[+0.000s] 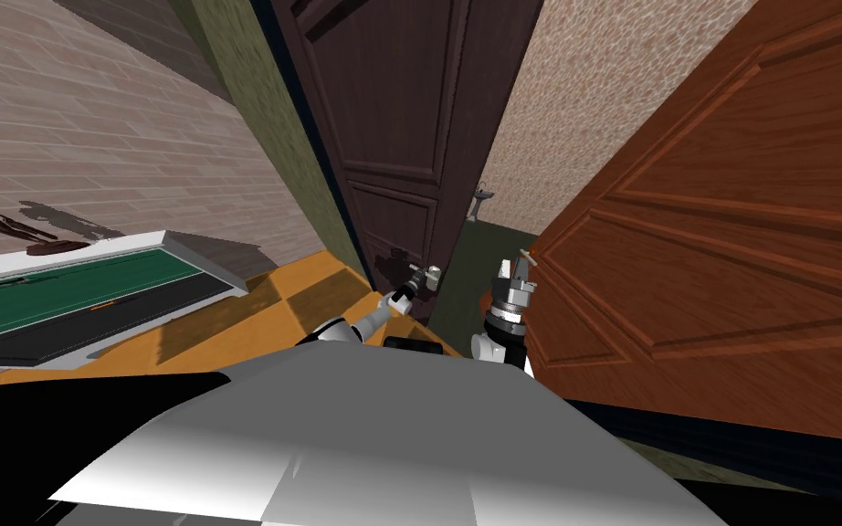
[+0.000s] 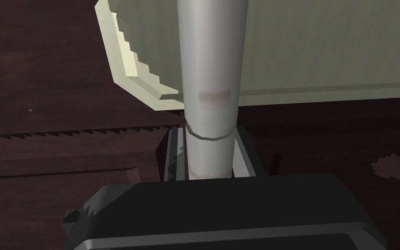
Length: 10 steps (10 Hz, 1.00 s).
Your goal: Push the door open
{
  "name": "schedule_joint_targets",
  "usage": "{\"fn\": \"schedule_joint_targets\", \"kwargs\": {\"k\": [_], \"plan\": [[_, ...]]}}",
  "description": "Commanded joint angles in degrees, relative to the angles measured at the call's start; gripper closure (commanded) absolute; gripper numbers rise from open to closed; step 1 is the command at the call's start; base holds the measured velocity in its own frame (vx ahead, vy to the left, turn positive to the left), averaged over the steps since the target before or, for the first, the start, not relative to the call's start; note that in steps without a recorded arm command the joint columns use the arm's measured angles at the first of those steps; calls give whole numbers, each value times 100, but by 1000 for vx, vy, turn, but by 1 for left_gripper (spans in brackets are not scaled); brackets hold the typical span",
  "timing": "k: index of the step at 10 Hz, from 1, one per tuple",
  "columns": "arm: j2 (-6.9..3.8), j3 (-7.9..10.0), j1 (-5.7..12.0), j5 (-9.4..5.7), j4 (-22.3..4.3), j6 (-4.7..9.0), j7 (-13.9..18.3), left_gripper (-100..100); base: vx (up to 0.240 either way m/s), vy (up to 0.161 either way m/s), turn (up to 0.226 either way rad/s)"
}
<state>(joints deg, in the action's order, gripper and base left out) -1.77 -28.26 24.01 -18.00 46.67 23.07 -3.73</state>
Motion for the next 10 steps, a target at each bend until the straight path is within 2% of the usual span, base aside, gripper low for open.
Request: {"fn": "schedule_joint_targets", "kwargs": {"k": [1,7,10], "plan": [[-53,141,95,-11,-70,78,-30,100,142,-173,53],[-204,544,122,-43,-174,105,-127,100,136,-160,60],[-229,647,129,-51,-201,111,-151,100,102,-93,25]]}}
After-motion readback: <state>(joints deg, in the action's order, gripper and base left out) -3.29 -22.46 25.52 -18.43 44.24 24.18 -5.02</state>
